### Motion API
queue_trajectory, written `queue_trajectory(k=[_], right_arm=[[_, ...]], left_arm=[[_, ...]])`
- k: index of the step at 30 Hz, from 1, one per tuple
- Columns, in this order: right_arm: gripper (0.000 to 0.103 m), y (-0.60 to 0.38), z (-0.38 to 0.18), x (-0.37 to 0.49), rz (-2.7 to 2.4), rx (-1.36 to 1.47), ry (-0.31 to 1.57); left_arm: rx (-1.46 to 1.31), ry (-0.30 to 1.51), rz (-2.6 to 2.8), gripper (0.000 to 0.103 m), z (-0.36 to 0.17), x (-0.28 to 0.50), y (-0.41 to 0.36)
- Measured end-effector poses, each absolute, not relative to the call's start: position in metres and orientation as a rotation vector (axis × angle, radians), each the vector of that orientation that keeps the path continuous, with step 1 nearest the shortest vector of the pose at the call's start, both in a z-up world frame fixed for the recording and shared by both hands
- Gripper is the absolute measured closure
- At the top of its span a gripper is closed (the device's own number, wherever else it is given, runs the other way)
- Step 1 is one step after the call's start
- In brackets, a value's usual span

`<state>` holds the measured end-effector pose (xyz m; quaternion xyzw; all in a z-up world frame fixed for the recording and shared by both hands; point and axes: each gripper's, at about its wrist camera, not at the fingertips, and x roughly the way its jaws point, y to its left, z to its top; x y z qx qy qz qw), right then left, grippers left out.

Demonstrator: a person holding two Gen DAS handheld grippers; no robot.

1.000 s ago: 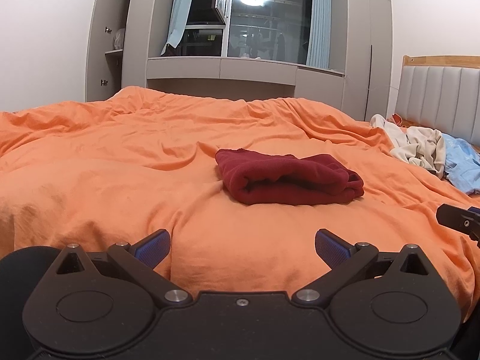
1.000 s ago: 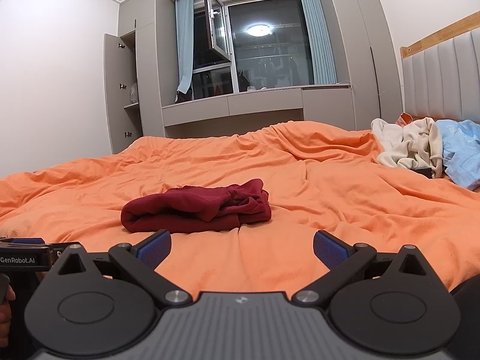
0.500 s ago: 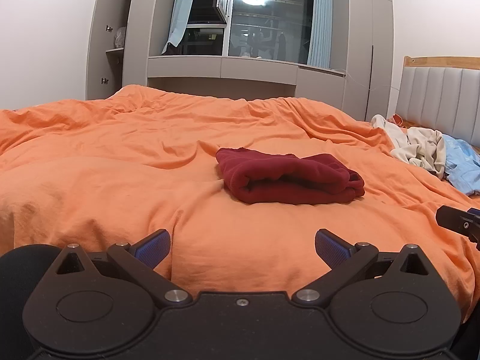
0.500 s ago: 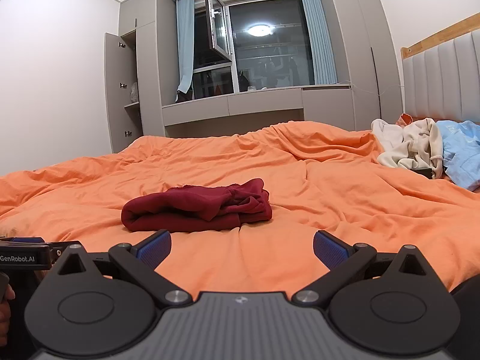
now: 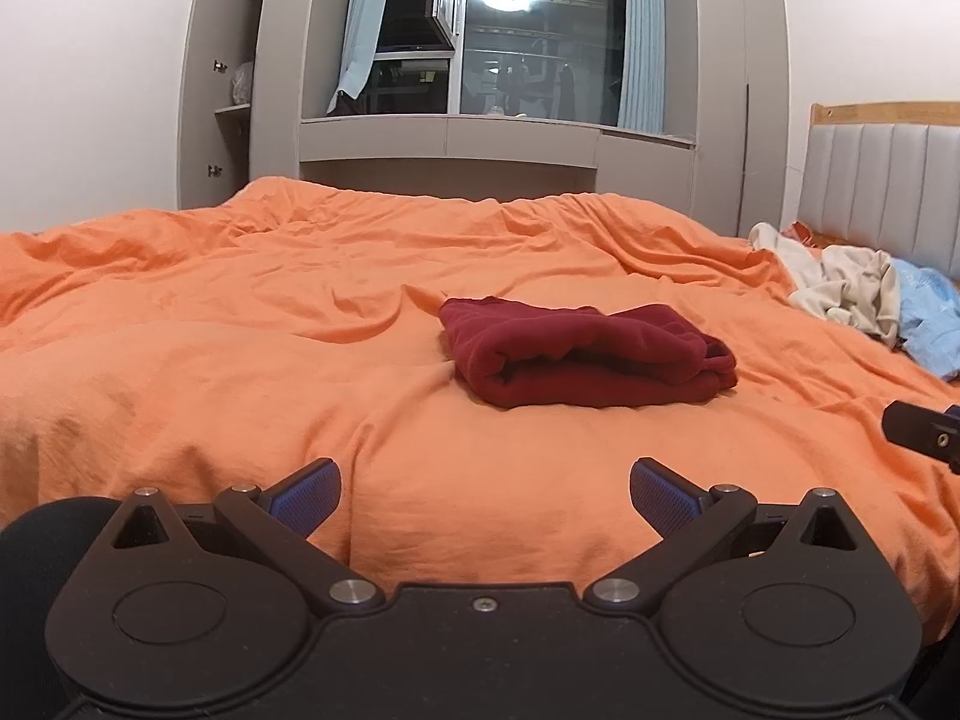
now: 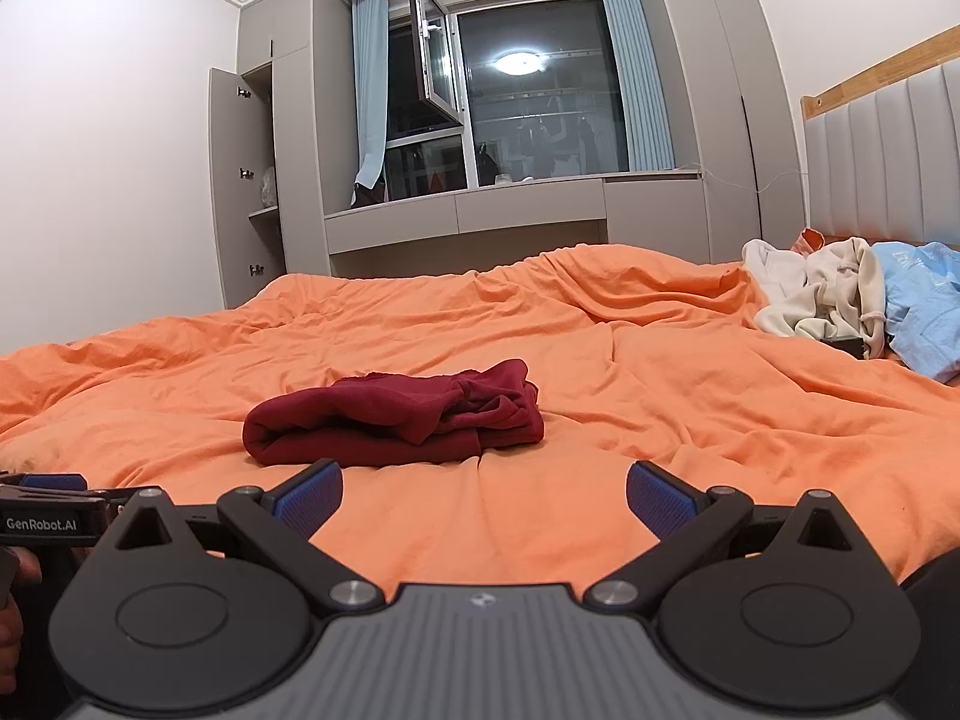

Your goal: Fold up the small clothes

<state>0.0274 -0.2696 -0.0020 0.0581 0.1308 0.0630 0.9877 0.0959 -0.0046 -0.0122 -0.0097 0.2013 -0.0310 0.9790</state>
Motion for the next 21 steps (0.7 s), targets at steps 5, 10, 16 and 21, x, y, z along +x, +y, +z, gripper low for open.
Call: queue_trajectory(k=[5, 10, 16, 21], right_arm=[[0.000, -0.2696, -0.0011, 0.0253, 0.128, 0.117, 0.260], [0.000, -0.2698, -0.0018, 0.0248, 0.129, 0.119, 0.257], [0.000, -0.2699, -0.0022, 0.0248, 0.130, 0.118, 0.258], [0.000, -0.2698, -0.0021, 0.0243, 0.132, 0.116, 0.258]], left_arm=[[-0.006, 0.402, -0.058, 0.001, -0.0123, 0.0946, -0.0053], [-0.008, 0.386, -0.065, 0.001, -0.0105, 0.0913, -0.0064], [-0.011, 0.382, -0.067, 0.001, -0.0105, 0.0893, -0.0064], [0.008, 0.395, -0.048, 0.001, -0.0118, 0.0902, -0.0085]])
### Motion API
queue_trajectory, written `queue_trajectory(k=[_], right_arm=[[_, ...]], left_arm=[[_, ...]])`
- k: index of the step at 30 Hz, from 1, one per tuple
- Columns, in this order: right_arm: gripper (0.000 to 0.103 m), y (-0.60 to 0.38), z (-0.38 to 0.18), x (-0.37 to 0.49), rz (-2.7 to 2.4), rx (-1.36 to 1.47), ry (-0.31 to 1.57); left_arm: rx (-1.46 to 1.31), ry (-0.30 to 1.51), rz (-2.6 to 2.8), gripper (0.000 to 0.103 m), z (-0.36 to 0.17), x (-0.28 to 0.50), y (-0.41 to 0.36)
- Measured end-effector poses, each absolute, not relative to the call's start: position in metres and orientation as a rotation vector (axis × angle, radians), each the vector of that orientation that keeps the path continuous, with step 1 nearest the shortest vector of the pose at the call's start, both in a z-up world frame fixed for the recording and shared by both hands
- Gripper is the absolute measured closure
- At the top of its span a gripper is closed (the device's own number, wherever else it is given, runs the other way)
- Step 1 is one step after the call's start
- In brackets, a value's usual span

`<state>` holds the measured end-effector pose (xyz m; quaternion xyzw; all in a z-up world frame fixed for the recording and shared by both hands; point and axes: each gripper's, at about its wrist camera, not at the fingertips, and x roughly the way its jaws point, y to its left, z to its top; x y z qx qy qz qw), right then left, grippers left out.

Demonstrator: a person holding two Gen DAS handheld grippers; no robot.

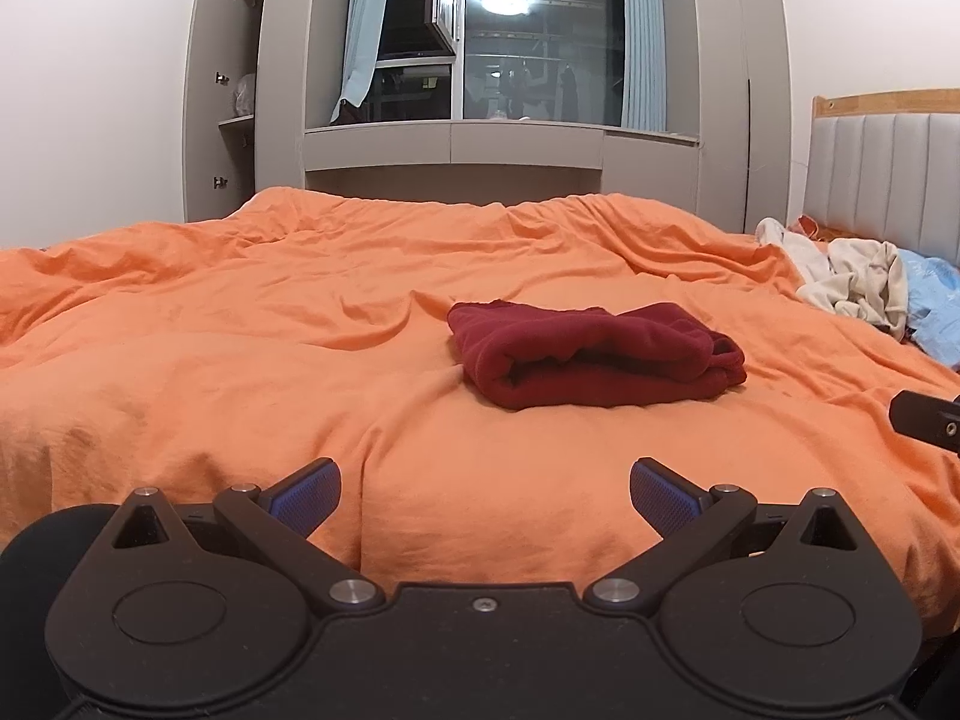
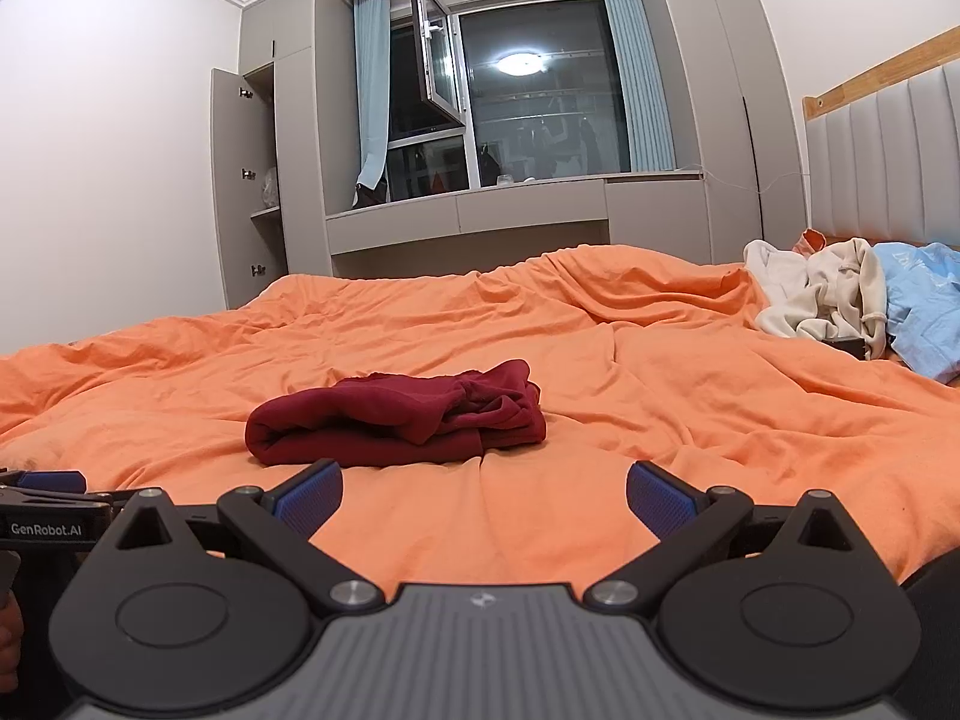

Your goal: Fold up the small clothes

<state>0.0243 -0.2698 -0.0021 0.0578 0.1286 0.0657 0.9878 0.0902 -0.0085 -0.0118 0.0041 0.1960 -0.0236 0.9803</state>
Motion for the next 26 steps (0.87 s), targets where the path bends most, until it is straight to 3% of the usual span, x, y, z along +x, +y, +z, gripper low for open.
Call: queue_trajectory(k=[26], right_arm=[[0.000, -0.2685, -0.0006, 0.0252, 0.138, 0.112, 0.262]], left_arm=[[0.022, 0.404, -0.019, 0.001, -0.0111, 0.0902, -0.0079]])
